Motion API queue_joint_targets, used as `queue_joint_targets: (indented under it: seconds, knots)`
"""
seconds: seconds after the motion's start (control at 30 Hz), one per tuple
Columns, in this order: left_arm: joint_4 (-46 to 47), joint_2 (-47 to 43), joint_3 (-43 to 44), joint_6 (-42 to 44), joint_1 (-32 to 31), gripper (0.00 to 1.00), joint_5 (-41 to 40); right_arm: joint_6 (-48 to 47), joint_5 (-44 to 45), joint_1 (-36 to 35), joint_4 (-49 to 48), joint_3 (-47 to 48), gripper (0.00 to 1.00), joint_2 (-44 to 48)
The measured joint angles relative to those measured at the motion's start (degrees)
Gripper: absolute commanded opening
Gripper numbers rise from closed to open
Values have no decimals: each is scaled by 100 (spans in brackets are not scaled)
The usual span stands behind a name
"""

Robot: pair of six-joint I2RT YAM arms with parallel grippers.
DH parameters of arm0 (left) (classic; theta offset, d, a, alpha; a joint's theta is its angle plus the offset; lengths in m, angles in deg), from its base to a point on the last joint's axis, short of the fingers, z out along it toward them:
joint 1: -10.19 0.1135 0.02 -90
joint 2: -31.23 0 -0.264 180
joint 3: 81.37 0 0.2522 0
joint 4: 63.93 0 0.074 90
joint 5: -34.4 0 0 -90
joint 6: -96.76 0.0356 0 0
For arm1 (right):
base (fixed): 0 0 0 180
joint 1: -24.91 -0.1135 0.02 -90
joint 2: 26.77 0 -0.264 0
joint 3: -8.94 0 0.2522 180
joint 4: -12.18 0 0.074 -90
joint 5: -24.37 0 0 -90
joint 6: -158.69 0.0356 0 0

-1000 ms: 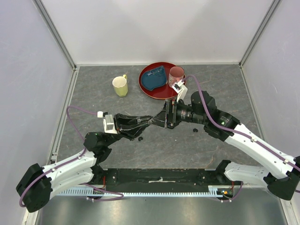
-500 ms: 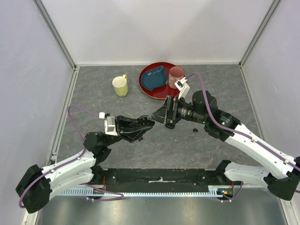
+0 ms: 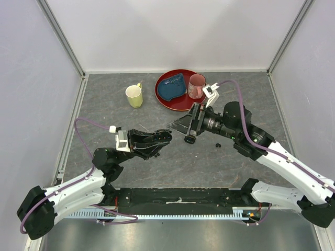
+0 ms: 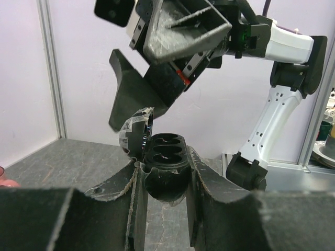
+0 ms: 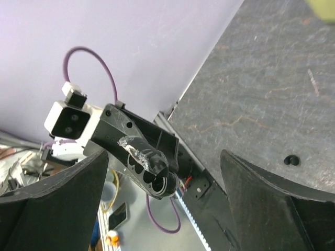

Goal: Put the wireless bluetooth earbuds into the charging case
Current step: Open the charging case.

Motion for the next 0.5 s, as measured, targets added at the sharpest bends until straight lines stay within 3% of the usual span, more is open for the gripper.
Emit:
queue_joint_targets:
  seconds: [0.17, 0.5]
  knots:
    - [-111, -125, 0, 0, 0, 2, -20, -59, 549, 269, 190, 28, 91, 407]
    - [-234, -511, -133, 0, -2, 2, -328, -920, 2076, 1515, 2140, 190, 78, 387]
